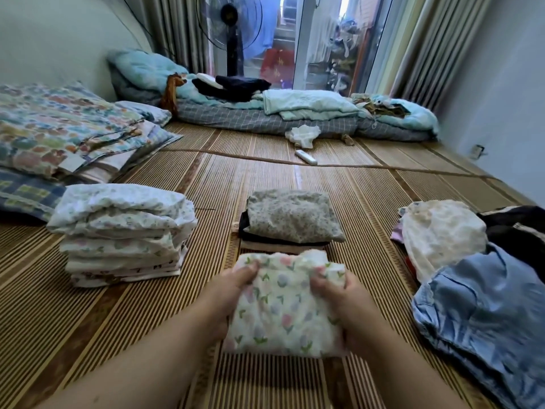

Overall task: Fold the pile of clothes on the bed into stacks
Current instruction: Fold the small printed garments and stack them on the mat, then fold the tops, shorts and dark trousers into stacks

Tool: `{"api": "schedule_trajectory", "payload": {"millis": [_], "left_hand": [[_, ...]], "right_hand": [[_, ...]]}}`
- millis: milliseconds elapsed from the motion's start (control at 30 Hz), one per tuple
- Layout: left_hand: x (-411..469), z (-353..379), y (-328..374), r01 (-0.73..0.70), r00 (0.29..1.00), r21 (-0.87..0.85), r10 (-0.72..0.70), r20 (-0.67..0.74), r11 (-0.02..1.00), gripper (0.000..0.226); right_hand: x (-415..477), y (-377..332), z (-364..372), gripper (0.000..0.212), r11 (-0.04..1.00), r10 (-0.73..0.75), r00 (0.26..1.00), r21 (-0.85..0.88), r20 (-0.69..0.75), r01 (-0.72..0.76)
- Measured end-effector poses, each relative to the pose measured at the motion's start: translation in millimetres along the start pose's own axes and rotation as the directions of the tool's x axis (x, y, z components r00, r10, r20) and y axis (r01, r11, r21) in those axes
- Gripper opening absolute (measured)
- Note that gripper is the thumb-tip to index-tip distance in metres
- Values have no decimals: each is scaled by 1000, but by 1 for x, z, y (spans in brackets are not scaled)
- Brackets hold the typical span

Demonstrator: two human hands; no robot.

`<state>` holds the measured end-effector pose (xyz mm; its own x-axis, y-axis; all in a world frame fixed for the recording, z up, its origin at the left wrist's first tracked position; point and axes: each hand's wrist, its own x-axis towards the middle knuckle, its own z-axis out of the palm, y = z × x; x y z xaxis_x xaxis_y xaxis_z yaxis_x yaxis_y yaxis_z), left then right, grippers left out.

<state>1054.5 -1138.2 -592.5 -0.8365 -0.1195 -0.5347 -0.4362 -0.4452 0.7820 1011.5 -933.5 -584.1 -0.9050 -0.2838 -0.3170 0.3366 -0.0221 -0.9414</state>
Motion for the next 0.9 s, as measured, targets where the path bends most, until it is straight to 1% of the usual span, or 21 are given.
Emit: {"api": "schedule_trajectory", "payload": {"millis": [100,200,233,300,367,433,500,567,633,700,800,900], "left_hand": [[16,16,44,-138,990,54,137,13,989,41],[43,38,96,-268,960,155,276,-34,951,34],[55,44,113,-299,948,199,315,-50,933,30],[82,52,140,-329,926,291,368,-88,898,28],[114,54,157,-319,908,392,397,-134,863,35],[150,52,166,-282,893,505,415,-172,816,40],[182,47,165,-216,882,620,423,-206,754,43],[202,43,157,-111,876,746,420,-239,657,49],[218,38,145,-28,879,819,405,-253,573,47],[227,35,135,-4,888,835,386,-250,550,45],[230,34,131,6,891,820,369,-264,572,46],[215,35,134,-26,887,779,374,-271,626,49]], "right_hand": [[23,-48,-1,46,996,-94,995,10,16,93],[65,-96,3,34,982,-180,982,-67,-65,175],[83,-110,5,30,978,-193,977,-92,-90,185],[121,-129,6,29,969,-208,968,-163,-138,185],[160,-137,4,30,918,-258,948,-354,-187,180],[198,-137,2,30,829,-319,922,-537,-220,159],[231,-127,2,42,747,-341,914,-654,-220,122],[255,-109,2,49,676,-327,922,-733,-209,73],[273,-87,1,49,635,-312,925,-772,-218,32],[279,-70,0,48,625,-287,928,-780,-238,-7],[278,-67,-2,56,676,-259,930,-737,-262,-19],[266,-79,-2,65,683,-290,919,-730,-268,3]]}}
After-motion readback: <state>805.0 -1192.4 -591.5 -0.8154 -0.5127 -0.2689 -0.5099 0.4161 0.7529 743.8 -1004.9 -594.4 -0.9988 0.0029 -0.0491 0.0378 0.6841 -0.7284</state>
